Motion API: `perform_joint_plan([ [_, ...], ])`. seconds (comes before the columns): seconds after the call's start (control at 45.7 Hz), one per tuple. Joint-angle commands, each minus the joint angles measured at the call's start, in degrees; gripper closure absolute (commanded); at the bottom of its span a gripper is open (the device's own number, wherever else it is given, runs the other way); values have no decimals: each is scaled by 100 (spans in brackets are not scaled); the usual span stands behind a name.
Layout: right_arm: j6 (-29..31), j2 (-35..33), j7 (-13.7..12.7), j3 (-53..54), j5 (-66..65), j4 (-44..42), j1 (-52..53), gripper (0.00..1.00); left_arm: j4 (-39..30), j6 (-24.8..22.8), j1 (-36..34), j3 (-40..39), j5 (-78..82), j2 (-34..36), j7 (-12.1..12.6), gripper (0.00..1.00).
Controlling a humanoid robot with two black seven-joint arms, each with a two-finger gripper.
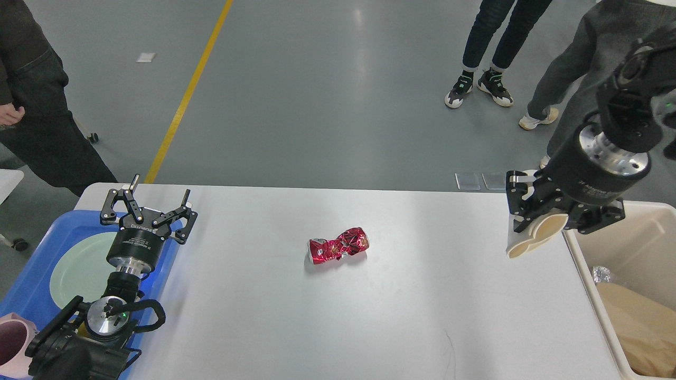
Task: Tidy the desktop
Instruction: 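Carry the cup over the white bin and release it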
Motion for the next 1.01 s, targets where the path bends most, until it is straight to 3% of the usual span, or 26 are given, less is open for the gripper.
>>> perform_joint_plan([
  [0.0, 72, -8, 250, -451, -2, 21, 187, 100, 0, 0, 0, -1, 1, 0, 1, 4],
  [0.372, -315, -403, 223, -1224, -72, -129, 152, 100, 0, 0, 9, -1, 1, 0, -8, 4],
  [0.525, -359, -860, 197, -1374, -230, -690, -103, 100, 0, 0, 0, -1, 1, 0, -8, 4],
  [0.81, -604, -1844, 135, -1322, -398, -2860, -2061, 100, 9, 0, 9, -1, 1, 0, -8, 4],
  [0.985, -1675, -2381, 144, -708, -362, -3995, -3933, 100, 9, 0, 9, -1, 1, 0, -8, 4],
])
